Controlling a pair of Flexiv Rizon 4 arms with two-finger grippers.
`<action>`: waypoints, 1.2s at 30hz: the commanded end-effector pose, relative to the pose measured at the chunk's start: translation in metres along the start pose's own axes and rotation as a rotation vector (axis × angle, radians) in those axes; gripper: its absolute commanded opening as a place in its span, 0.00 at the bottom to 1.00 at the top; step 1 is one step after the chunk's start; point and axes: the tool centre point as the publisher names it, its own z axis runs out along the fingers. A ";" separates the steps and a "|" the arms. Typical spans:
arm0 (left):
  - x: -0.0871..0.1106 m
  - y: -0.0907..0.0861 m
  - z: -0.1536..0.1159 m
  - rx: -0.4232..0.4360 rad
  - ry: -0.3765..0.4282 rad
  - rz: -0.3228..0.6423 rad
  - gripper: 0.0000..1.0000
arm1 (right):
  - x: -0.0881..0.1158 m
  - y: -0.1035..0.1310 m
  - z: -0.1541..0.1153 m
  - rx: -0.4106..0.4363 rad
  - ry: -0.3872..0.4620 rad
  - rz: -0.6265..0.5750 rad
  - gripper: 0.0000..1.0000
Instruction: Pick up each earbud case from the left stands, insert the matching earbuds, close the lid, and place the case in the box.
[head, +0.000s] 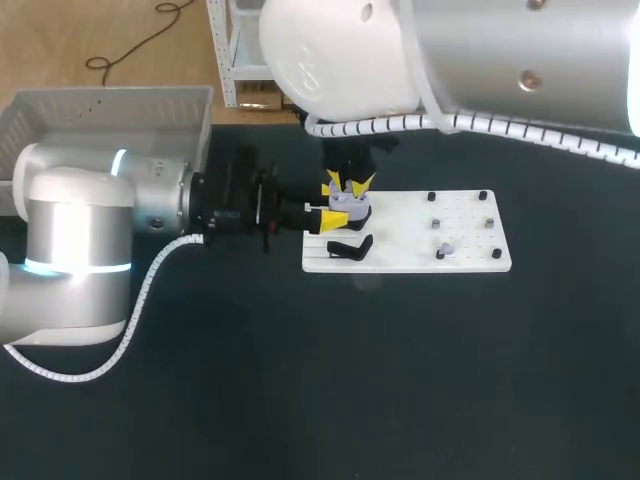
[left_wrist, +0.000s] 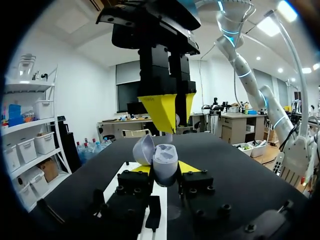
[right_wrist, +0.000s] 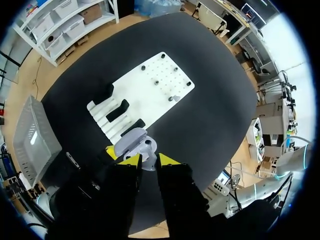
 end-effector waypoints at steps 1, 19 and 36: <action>0.001 0.001 0.000 0.001 0.000 0.001 0.00 | -0.001 0.002 0.001 0.007 0.001 0.005 0.00; 0.001 0.001 0.000 0.001 0.000 0.001 0.00 | -0.003 -0.001 0.007 0.008 0.006 0.018 0.00; 0.001 0.001 0.000 0.001 0.000 0.001 0.00 | -0.008 0.000 0.014 0.014 -0.008 0.011 0.00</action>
